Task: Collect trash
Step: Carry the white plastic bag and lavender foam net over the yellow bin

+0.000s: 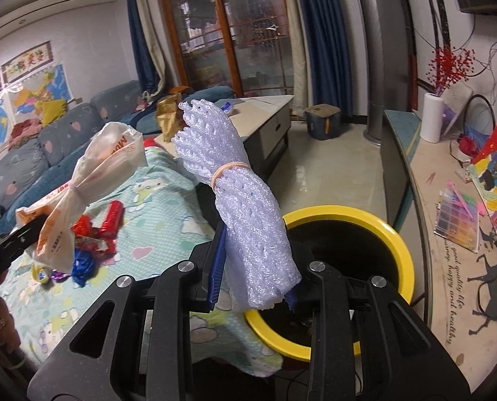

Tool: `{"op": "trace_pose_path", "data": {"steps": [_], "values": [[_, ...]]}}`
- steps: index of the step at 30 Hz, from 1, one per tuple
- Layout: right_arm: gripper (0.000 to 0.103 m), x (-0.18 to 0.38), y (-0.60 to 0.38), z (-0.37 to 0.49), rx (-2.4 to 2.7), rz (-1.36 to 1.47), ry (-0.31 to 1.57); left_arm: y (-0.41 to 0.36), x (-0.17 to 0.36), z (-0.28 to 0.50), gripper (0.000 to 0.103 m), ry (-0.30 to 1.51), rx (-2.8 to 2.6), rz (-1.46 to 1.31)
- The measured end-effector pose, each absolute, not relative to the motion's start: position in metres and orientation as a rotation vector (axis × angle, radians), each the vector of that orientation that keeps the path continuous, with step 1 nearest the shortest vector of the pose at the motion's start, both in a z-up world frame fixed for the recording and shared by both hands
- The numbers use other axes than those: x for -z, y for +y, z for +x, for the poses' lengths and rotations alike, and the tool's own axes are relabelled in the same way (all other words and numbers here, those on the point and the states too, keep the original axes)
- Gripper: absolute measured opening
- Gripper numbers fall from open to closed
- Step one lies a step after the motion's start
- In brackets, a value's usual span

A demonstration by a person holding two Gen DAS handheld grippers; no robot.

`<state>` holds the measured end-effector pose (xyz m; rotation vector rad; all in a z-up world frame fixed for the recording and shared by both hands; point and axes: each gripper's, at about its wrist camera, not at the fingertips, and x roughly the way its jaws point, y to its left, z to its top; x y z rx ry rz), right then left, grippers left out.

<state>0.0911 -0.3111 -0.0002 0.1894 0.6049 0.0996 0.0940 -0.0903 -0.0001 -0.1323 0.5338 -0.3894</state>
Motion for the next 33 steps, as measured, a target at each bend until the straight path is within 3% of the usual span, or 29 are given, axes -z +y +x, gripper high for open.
{"op": "trace_pose_path", "data": {"steps": [33], "values": [[0.023,0.028,-0.372,0.098,0.097,0.255,0.644,-0.167,0.034,0.112,0.013,0.618,0.525,-0.048]]}}
